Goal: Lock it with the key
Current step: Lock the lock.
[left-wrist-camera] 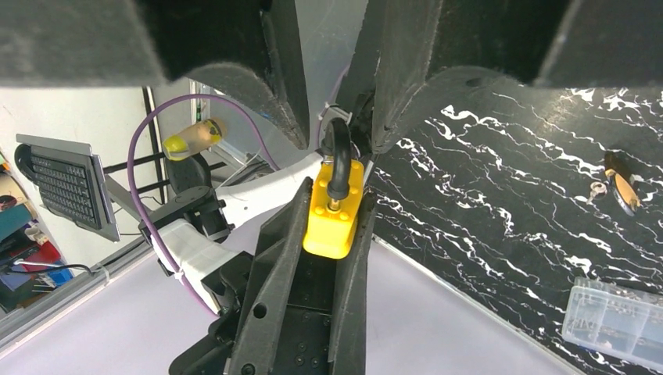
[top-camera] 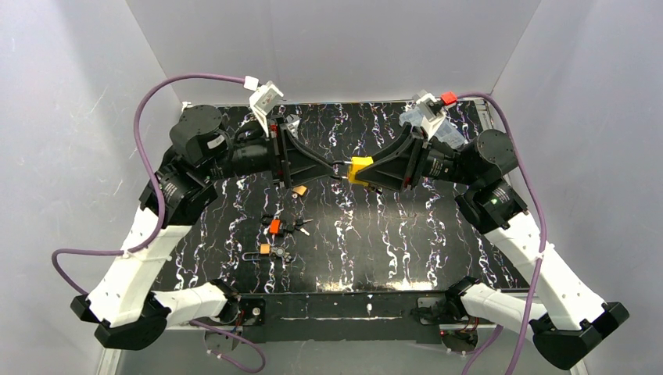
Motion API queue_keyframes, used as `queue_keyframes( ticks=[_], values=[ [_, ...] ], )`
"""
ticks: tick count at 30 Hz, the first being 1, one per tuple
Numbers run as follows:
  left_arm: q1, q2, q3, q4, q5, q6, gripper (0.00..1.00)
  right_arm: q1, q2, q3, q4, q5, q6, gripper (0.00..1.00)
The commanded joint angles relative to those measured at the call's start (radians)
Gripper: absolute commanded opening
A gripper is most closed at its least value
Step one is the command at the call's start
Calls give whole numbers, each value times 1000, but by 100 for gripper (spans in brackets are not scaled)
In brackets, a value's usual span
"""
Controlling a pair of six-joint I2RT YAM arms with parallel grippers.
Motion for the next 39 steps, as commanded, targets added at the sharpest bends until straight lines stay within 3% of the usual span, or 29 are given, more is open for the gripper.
queue_keyframes(
  ticks=[1,6,10,20,39],
  values=[
    [-3,4,20,-25,32,25,31,0,-27,54,48,-16,-5,1],
    [-5,15,15,-25,37,25,22,0,-19,59,42,-29,-6,1],
    [-4,23,7,-25,27,26,0,1,-9,65,45,-54,8,1],
    [-8,46,-27,-5,40,37,0,1,46,41,234,-125,199,1],
    [-84,79,-52,4,-25,57,0,47,114,115,171,-91,167,1]
  ],
)
